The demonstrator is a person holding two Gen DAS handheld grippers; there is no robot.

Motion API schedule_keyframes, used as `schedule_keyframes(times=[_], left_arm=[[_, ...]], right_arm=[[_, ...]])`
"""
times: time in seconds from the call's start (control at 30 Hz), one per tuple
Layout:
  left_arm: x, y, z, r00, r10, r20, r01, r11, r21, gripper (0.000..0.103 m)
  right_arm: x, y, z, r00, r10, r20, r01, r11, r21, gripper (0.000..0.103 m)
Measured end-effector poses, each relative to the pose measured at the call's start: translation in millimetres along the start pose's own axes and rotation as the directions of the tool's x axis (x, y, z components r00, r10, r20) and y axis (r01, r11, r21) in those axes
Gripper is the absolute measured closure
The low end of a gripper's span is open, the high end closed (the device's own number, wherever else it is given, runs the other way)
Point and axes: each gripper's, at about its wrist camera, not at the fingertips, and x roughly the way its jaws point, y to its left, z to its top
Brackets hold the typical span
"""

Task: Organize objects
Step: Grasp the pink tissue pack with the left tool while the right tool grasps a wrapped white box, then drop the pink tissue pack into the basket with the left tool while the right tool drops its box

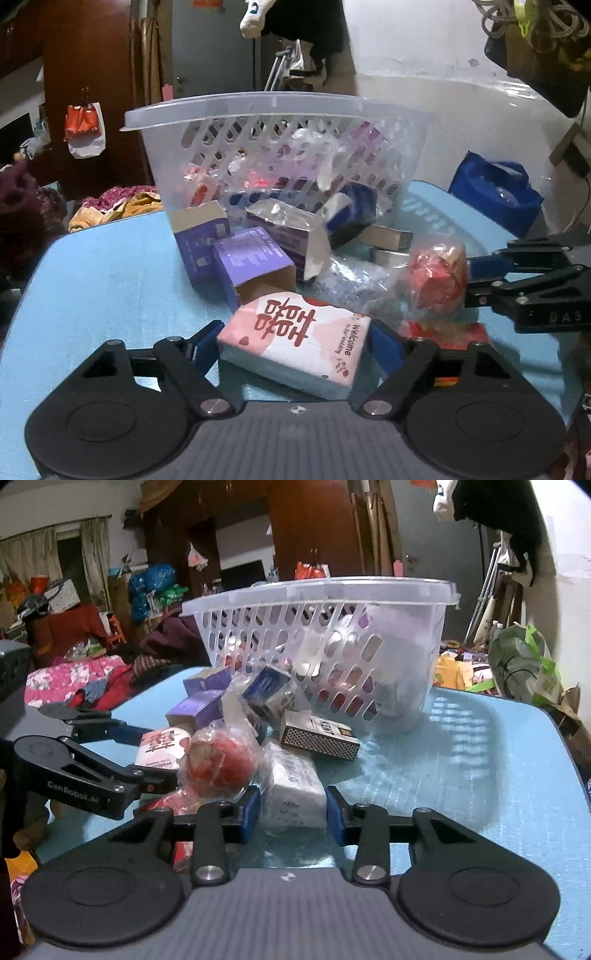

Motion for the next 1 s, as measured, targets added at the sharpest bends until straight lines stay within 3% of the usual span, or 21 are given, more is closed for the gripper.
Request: schedule_keyframes(times=[0.27,0.47,0.7,1.0], left_arm=[[-23,26,-12,0.980,-0.105,0.170,0.125,0.986,-0.115,0.018],[-31,21,-15,0.965,-0.100,0.241,0.123,0.989,-0.085,0.018],[-38,25,-17,0.952,-0.099,0.290,0.132,0.986,-0.098,0.018],[-46,25,-21,0.939,-0.079,0.336,0.115,0.989,-0.091,0.018]], right_arm=[[-21,-9,-7,0.988,0.013,0.152,-0.022,0.998,0.059,0.062],[-34,-8,-12,0.963,-0.021,0.268,0.006,0.998,0.057,0.062],[-38,-10,-13,0.944,-0.007,0.329,-0.013,0.998,0.058,0.062],[-34,-9,-14,0.944,-0.005,0.331,-0.012,0.999,0.048,0.062]])
